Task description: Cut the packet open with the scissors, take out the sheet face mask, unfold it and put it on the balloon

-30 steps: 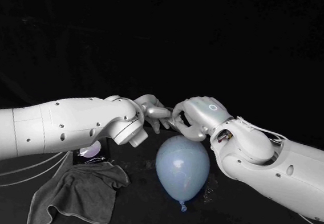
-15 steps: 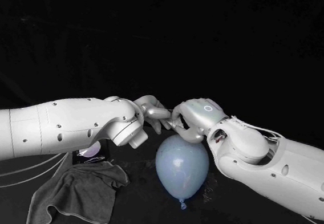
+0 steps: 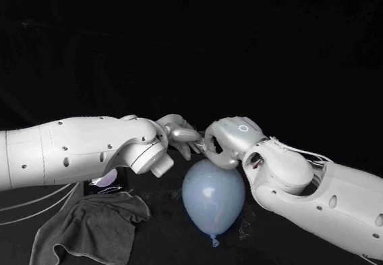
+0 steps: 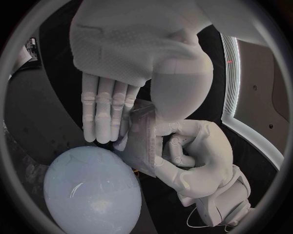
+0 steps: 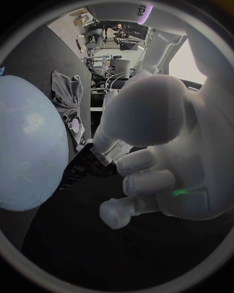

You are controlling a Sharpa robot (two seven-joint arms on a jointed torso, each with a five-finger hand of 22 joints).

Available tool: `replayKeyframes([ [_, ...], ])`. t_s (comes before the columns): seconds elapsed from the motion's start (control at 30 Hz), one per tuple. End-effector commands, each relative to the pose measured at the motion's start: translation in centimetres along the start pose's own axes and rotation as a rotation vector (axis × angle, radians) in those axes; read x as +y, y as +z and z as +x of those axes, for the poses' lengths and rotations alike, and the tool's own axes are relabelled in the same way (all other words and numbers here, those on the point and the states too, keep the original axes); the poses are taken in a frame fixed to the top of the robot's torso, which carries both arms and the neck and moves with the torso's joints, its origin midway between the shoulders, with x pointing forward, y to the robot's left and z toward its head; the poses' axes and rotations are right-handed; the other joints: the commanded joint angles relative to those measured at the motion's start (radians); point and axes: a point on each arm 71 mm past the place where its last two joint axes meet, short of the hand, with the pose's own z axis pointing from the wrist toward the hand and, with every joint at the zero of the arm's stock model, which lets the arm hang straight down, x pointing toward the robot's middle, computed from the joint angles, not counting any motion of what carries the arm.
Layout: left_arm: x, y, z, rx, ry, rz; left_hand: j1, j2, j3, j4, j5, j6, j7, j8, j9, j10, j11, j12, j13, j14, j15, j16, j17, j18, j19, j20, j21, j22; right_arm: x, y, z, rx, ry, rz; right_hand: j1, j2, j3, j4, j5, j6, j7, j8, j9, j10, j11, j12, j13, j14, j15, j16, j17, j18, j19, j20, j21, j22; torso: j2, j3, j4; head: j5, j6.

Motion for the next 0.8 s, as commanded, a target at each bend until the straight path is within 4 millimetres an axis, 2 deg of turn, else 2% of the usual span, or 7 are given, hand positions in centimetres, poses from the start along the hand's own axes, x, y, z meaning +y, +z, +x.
replayKeyframes([
  [0.03,-0.43,-0.11,-0.04,0.011,-0.028,0.023,0.012,0.0,0.0,0.002,0.003,0.003,0.008,0.007,0.005,-0.013,0.0,-0.011,-0.004,-0.006,0.002,-0.006,-0.004,0.019,0.0,0.004,-0.005,-0.002,-1.36,-0.19,0.36,0.013,-0.038,0.11,-0.014,-0.002,-0.015,0.021,-0.005,0.007,-0.003,-0.001,-0.003,0.002,-0.004,0.004,0.067,0.051,-0.004,0.004,0.179,0.008,0.005,-0.001,0.005,0.111,0.0,0.0001,-0.0006,-0.001,0.001],
  [0.2,-0.48,-0.17,0.13,0.025,-0.04,0.025,0.019,0.0,0.001,0.003,0.003,0.001,0.012,0.008,0.013,-0.025,0.005,-0.031,-0.011,-0.011,0.007,-0.011,-0.012,0.02,-0.002,0.008,-0.01,-0.007,-1.51,-0.12,0.46,0.026,-0.047,0.135,-0.017,-0.001,-0.033,0.039,-0.005,0.004,-0.003,-0.006,-0.006,-0.001,-0.005,-0.001,0.063,0.048,-0.005,0.002,0.173,0.01,0.002,-0.003,-0.003,0.109,0.0,0.0,-0.0002,-0.004,0.001],
  [0.4,-0.66,-0.28,0.3,0.045,-0.092,0.048,0.035,-0.003,0.001,0.002,0.003,0.0,0.023,0.007,0.029,-0.06,0.02,-0.078,-0.032,-0.039,0.022,-0.034,-0.034,0.017,-0.022,0.018,-0.028,-0.019,-1.66,0.03,0.55,0.032,-0.053,0.148,-0.012,-0.002,-0.055,0.054,-0.005,-0.005,-0.001,-0.013,-0.011,-0.007,-0.003,-0.008,0.057,0.042,-0.003,0.0,0.165,0.012,-0.008,-0.002,-0.019,0.105,0.001,-0.0008,-0.0003,-0.009,0.003],
  [0.8,-0.94,-0.56,0.46,0.075,-0.16,0.091,0.046,-0.006,0.004,-0.008,0.003,0.003,0.021,0.006,0.033,-0.055,0.02,-0.085,-0.036,-0.048,0.023,-0.037,-0.041,0.018,-0.028,0.022,-0.029,-0.02,-1.61,0.06,0.22,-0.025,-0.009,0.125,0.006,0.008,-0.061,0.062,-0.005,-0.003,-0.001,-0.014,-0.013,-0.001,-0.003,0.001,0.065,0.048,-0.003,0.002,0.174,0.009,0.001,-0.002,-0.006,0.109,0.0,-0.0005,-0.0005,-0.013,0.005],
])
